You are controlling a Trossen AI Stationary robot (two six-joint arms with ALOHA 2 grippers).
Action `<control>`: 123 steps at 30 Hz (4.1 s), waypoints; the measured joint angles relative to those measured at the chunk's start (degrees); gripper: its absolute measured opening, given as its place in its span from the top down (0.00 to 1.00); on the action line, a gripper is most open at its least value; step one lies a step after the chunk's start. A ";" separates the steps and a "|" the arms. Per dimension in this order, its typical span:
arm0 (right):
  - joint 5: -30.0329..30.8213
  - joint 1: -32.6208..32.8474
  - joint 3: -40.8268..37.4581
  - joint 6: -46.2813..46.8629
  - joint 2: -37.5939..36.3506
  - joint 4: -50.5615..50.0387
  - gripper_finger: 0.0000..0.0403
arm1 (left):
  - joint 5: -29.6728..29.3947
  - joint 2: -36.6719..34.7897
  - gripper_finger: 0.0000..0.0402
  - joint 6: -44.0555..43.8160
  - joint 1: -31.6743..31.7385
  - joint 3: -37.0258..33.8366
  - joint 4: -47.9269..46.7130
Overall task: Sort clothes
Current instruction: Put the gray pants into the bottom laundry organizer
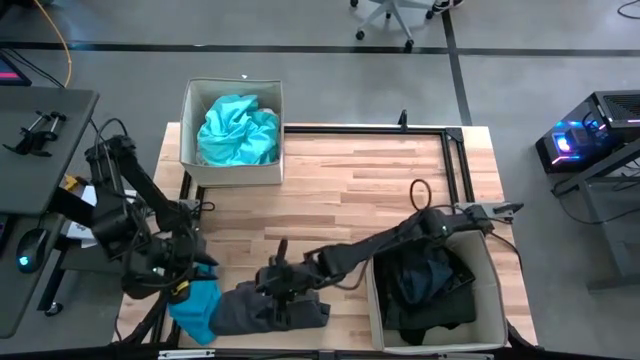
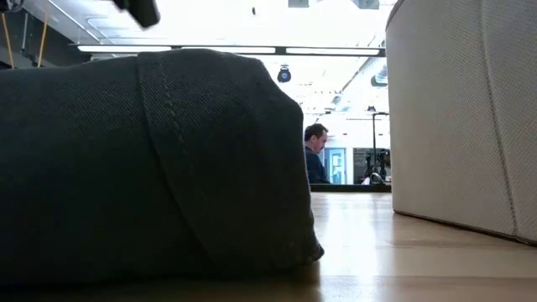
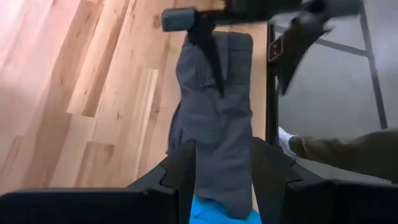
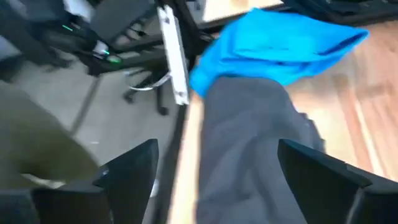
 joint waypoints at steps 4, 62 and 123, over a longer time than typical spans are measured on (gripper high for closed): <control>5.23 0.66 -0.17 -1.06 2.95 -0.17 0.20 | -1.65 0.15 0.74 -3.58 -3.00 0.00 0.00; 64.31 23.52 1.57 13.49 -41.47 -35.50 0.96 | -28.07 -2.67 0.74 11.25 -8.36 15.08 -0.47; 25.85 26.49 -38.69 68.89 -59.00 -55.92 0.55 | -45.23 -2.64 0.74 10.64 4.33 15.02 -0.33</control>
